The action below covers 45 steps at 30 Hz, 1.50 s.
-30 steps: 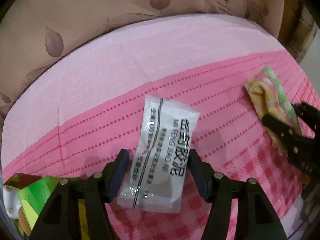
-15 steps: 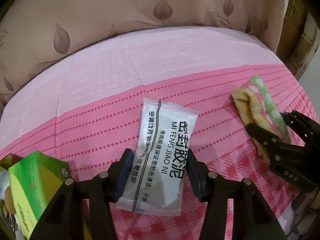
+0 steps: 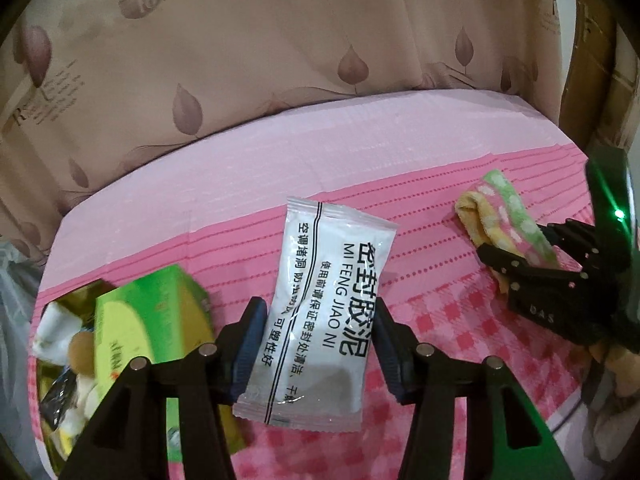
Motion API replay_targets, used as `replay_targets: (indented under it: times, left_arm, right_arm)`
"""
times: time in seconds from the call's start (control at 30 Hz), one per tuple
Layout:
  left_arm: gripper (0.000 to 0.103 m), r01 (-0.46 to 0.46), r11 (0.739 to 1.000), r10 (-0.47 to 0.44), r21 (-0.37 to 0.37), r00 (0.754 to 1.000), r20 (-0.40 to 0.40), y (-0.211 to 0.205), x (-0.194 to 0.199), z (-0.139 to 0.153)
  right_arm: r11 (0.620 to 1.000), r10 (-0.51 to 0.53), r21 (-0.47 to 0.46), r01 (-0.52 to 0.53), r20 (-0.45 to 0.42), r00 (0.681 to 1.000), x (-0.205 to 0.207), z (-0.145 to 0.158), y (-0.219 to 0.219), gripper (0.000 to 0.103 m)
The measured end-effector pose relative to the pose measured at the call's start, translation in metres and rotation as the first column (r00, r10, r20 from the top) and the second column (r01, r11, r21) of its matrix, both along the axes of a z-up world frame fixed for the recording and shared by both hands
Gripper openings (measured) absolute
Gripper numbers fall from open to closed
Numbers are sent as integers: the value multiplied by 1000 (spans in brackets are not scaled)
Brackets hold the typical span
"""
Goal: Organize soft objects
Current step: 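Carry the white sachet into the tin and open the left gripper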
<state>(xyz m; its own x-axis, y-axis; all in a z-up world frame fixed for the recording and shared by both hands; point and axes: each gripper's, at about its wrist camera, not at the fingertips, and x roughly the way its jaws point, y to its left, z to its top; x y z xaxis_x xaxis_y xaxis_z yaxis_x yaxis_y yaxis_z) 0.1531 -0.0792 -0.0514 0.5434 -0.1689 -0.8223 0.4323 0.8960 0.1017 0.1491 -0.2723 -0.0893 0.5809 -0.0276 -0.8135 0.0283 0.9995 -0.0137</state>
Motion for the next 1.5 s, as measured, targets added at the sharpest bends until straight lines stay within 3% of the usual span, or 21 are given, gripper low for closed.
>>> replay_targets:
  times: [0.67, 0.93, 1.33, 1.5]
  left_arm:
    - [53, -168, 986, 168, -14, 979, 114, 122, -42, 53]
    - [53, -279, 960, 279, -11, 956, 87, 183, -38, 42]
    - [53, -446, 895, 446, -8, 895, 19, 269, -27, 8]
    - [54, -446, 895, 446, -17, 895, -6, 274, -25, 2]
  right_arm:
    - [1000, 1, -25, -1, 0, 1000, -1, -1, 3, 52]
    - [1000, 2, -28, -2, 1, 1000, -1, -2, 2, 52]
    - [1000, 3, -31, -3, 1, 1000, -1, -1, 1, 52]
    - [1000, 0, -25, 0, 0, 1000, -1, 0, 0, 51]
